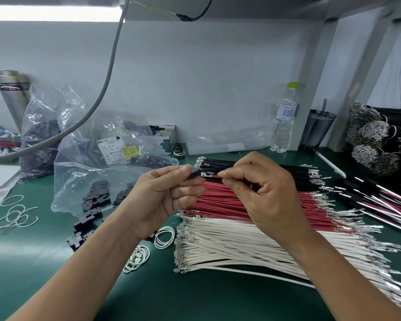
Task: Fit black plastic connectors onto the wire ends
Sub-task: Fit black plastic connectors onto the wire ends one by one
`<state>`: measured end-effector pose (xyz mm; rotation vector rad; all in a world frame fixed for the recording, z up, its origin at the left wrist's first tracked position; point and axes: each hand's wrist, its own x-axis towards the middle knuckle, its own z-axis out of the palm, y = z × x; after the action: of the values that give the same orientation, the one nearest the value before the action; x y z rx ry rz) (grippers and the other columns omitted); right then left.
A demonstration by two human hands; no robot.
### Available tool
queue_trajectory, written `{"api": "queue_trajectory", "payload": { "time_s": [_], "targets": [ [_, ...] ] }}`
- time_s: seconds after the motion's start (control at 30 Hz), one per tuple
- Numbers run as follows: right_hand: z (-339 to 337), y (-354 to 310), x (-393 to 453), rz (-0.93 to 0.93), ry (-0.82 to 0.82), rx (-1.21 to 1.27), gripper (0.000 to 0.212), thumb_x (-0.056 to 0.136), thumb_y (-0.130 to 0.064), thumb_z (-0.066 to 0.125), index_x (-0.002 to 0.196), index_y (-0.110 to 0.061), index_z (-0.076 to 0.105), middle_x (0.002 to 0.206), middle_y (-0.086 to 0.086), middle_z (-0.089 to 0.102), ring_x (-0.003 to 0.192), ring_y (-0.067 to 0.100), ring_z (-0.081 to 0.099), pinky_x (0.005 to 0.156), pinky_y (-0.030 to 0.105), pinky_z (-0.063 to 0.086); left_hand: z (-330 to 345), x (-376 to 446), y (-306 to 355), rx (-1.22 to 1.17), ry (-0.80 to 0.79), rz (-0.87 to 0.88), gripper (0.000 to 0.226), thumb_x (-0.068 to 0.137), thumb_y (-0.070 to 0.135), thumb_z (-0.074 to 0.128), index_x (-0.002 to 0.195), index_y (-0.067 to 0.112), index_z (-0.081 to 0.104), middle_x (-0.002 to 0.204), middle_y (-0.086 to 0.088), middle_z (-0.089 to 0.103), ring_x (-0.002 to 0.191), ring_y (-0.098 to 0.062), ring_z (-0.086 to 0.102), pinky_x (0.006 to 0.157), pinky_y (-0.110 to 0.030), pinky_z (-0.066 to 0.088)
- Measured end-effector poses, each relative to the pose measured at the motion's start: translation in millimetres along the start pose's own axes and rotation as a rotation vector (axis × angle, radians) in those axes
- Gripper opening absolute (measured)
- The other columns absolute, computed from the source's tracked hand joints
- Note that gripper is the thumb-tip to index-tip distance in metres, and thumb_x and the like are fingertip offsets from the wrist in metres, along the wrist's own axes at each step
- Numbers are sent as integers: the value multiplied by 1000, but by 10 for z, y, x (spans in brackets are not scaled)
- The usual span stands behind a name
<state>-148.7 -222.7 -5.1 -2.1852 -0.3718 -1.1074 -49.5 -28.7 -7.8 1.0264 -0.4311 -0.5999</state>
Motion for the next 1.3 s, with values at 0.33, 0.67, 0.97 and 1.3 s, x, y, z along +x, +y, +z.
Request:
{"api": "queue_trajectory", "payload": {
  "time_s": [0.33,0.67,0.97,1.3],
  "targets": [
    [17,-49,-10,-35,11,-28,8,89,-15,74,95,-13,80,83,-7,62,75,14,61,64,21,48,-3,-5,17,4,-9,14,26,71,26,80,90,10,82,86,-16,79,71,-19,78,58,-25,63],
    [45,-28,-25,-49,38,-71,11,89,-9,74,98,-12,79,85,-5,62,78,13,61,67,29,52,9,-20,10,12,-19,7,24,74,26,78,90,9,81,83,-14,78,68,-18,77,58,-24,63],
    [-10,11,-15,-185,-39,-317,9,90,-11,75,98,-12,79,82,-2,60,74,15,56,62,35,50,4,-24,9,78,0,-50,22,74,25,78,88,8,82,82,-16,77,66,-20,76,56,-25,62],
    [30,29,-25,-168,-101,-393,9,91,-6,73,98,-10,77,83,-1,58,76,16,55,61,37,51,55,-8,-26,143,87,-98,31,65,25,84,84,0,80,86,-23,77,66,-24,77,54,-25,61]
  ]
}}
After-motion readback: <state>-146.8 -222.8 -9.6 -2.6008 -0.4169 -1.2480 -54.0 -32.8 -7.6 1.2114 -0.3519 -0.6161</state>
